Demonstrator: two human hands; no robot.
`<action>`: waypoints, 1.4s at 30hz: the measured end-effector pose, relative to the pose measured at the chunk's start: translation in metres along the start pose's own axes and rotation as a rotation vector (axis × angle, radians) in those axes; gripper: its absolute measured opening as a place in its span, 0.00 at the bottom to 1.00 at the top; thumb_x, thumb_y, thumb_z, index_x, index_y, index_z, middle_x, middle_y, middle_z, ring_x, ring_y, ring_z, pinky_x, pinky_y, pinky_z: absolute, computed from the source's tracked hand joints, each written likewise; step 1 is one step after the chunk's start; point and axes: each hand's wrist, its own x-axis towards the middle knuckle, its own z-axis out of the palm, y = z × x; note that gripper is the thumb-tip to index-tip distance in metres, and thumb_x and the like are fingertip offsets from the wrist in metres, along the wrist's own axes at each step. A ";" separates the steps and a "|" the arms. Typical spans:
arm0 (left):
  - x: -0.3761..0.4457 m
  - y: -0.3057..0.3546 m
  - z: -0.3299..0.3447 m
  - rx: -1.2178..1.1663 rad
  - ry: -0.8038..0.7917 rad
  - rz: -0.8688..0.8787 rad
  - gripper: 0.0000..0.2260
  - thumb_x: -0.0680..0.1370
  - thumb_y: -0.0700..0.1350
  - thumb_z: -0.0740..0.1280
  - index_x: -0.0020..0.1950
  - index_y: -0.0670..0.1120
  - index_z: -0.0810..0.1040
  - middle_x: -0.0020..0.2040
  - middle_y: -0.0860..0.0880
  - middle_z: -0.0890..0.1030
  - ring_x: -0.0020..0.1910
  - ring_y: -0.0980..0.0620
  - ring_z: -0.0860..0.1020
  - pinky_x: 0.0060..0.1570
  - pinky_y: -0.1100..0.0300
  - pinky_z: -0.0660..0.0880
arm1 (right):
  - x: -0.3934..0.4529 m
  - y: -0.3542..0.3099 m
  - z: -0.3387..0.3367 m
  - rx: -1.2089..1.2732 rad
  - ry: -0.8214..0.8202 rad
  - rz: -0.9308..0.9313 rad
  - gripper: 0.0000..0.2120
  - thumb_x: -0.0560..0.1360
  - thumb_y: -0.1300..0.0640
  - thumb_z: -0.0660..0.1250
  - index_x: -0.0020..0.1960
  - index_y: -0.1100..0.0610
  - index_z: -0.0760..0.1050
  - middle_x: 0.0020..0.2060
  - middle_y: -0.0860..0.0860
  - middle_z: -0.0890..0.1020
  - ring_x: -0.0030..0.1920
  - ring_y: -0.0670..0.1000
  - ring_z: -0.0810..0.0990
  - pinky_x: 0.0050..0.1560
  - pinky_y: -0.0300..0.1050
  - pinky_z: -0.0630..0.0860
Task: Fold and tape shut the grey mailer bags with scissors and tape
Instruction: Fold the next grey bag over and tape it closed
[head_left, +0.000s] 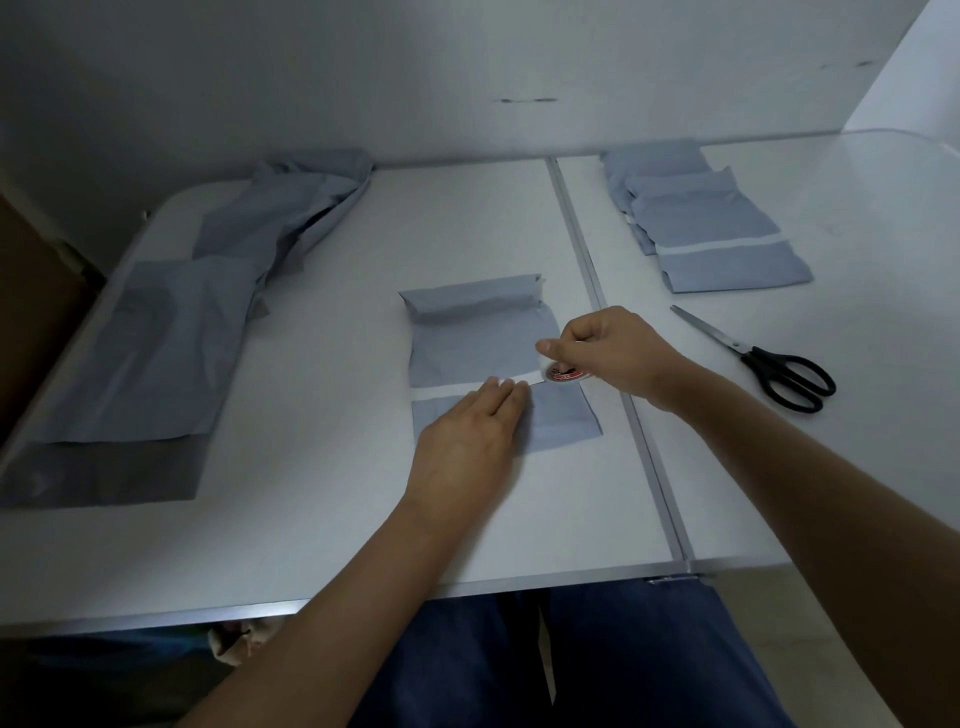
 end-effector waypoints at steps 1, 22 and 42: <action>0.000 0.000 -0.001 0.010 -0.002 -0.001 0.23 0.62 0.40 0.80 0.57 0.46 0.83 0.54 0.51 0.84 0.50 0.54 0.83 0.30 0.65 0.76 | 0.001 0.000 -0.001 -0.010 -0.002 0.002 0.22 0.73 0.46 0.71 0.24 0.51 0.71 0.21 0.44 0.70 0.23 0.41 0.65 0.31 0.37 0.63; 0.001 0.002 -0.002 0.114 -0.044 0.015 0.23 0.61 0.44 0.80 0.56 0.50 0.83 0.52 0.55 0.82 0.43 0.57 0.83 0.26 0.67 0.71 | 0.003 -0.006 -0.021 -0.449 -0.044 -0.022 0.17 0.73 0.46 0.70 0.35 0.59 0.80 0.28 0.49 0.78 0.30 0.45 0.73 0.31 0.38 0.66; 0.005 0.005 -0.011 0.142 -0.199 -0.003 0.25 0.70 0.42 0.70 0.68 0.49 0.74 0.53 0.56 0.77 0.38 0.56 0.78 0.30 0.65 0.58 | -0.008 0.002 -0.025 0.031 -0.041 0.124 0.11 0.73 0.48 0.72 0.40 0.56 0.77 0.39 0.57 0.82 0.38 0.50 0.76 0.41 0.45 0.71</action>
